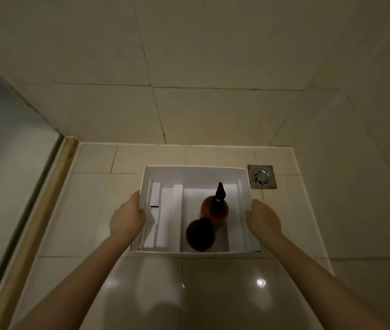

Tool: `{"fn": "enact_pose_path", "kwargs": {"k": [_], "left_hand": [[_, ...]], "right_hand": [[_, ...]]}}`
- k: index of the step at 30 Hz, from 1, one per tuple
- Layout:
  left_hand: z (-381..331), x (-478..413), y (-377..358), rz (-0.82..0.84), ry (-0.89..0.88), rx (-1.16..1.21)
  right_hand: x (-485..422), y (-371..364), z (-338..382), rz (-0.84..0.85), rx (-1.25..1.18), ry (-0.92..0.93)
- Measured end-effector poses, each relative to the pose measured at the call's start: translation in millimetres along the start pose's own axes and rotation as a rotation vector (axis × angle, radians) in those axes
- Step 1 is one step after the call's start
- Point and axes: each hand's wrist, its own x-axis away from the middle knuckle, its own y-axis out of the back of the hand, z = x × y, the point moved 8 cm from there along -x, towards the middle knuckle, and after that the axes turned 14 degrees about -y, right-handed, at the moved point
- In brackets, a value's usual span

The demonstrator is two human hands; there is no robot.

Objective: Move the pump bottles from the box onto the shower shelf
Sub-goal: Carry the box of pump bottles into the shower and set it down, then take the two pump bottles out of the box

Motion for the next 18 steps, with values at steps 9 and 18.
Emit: {"fn": "enact_pose_path", "kwargs": {"k": [9, 18], "left_hand": [[18.1, -5.1, -39.9, 0.0, 0.045, 0.01], [36.8, -2.7, -70.5, -0.015, 0.068, 0.016]], "right_hand": [[-18.5, -38.4, -6.3, 0.055, -0.023, -0.035], [-21.5, -61.8, -13.4, 0.002, -0.031, -0.041]]}}
